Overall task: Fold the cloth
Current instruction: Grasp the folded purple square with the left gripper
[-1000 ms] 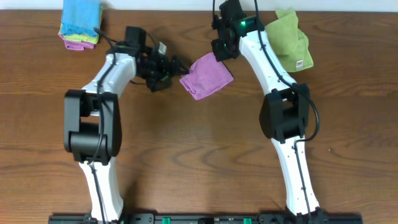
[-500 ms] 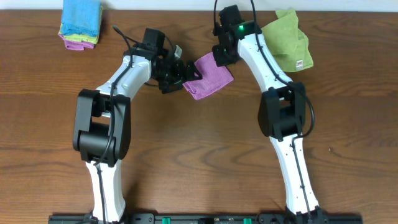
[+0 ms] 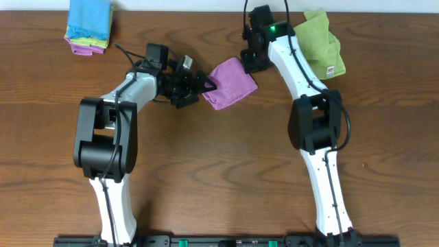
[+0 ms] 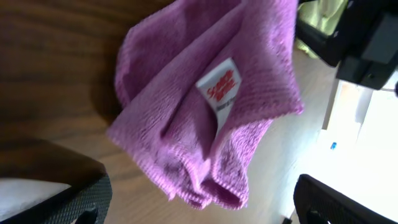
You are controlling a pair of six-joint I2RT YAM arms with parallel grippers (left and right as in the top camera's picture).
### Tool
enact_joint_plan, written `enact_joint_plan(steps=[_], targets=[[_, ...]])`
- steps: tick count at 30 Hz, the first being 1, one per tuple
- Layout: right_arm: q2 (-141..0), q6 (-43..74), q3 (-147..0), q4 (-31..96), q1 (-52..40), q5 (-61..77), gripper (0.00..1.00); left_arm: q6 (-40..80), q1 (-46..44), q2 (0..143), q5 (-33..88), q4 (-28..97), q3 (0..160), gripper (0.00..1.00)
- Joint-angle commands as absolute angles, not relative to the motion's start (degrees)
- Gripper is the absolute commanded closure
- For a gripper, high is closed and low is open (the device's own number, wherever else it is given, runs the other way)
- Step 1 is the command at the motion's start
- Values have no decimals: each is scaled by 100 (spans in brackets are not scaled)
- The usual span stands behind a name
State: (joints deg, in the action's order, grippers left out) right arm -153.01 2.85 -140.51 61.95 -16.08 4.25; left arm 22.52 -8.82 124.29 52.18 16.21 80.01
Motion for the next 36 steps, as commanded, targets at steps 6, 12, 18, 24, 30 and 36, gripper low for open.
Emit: enact_joint_plan(steps=[6, 12, 18, 24, 30, 36], targets=[[-15749, 602, -14055, 6261, -1584, 797, 99, 2917, -1092, 12514, 5109, 720, 7441, 5], [-15764, 598, -14055, 6259, -1645, 860, 99, 3024, -1096, 12514, 5107, 648, 7258, 5], [-15764, 598, -14055, 6243, -1691, 836, 99, 3087, -1094, 12514, 5100, 996, 7247, 5], [-15882, 642, -14055, 6318, -1715, 974, 99, 3087, -1096, 12514, 4901, 1216, 7247, 5], [-16029, 683, -14055, 6512, -1903, 1122, 99, 3087, -1125, 12514, 4390, 1326, 7236, 5], [-16029, 681, -14055, 6512, -2147, 1555, 99, 3140, -1219, 12534, 4303, 1140, 7150, 5]])
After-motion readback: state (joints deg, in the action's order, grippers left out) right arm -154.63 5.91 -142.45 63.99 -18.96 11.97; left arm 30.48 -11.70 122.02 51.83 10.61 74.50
